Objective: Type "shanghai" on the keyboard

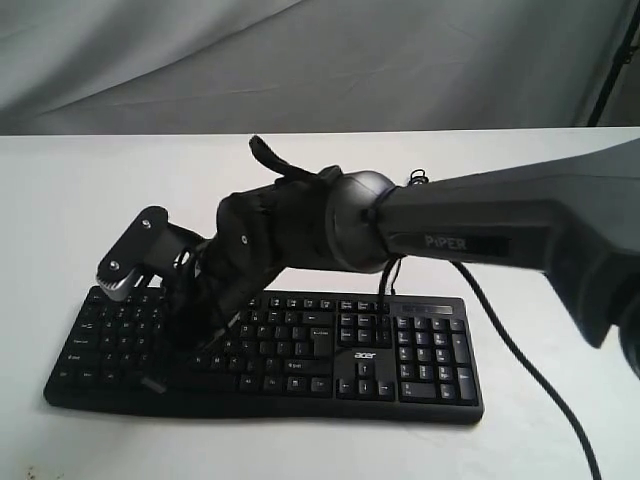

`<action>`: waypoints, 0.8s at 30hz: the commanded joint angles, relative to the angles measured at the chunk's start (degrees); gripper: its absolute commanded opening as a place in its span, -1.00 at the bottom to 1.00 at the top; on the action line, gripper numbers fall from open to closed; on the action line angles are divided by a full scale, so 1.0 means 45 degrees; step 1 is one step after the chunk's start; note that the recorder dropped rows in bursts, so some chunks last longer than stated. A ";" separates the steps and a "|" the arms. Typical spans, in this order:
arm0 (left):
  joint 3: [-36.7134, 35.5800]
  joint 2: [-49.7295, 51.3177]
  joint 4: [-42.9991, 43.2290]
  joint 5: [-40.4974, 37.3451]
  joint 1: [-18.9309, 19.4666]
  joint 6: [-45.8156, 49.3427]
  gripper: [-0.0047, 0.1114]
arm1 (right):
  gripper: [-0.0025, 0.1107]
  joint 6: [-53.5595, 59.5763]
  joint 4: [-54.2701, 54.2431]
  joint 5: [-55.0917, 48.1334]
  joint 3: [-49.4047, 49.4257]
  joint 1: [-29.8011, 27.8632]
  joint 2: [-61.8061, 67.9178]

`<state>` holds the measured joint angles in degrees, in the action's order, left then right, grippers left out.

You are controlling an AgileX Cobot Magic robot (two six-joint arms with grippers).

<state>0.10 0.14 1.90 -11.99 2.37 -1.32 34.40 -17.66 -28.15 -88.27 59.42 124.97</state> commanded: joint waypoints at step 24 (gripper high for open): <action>-0.0022 -0.0031 -0.0004 0.0139 -0.0082 -0.0039 -0.92 | -0.96 -0.0053 0.0357 -0.0759 -0.1513 -0.0006 0.1278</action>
<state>0.10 0.14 1.90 -11.99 2.37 -1.32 34.40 -16.44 -32.19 -94.82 59.42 130.53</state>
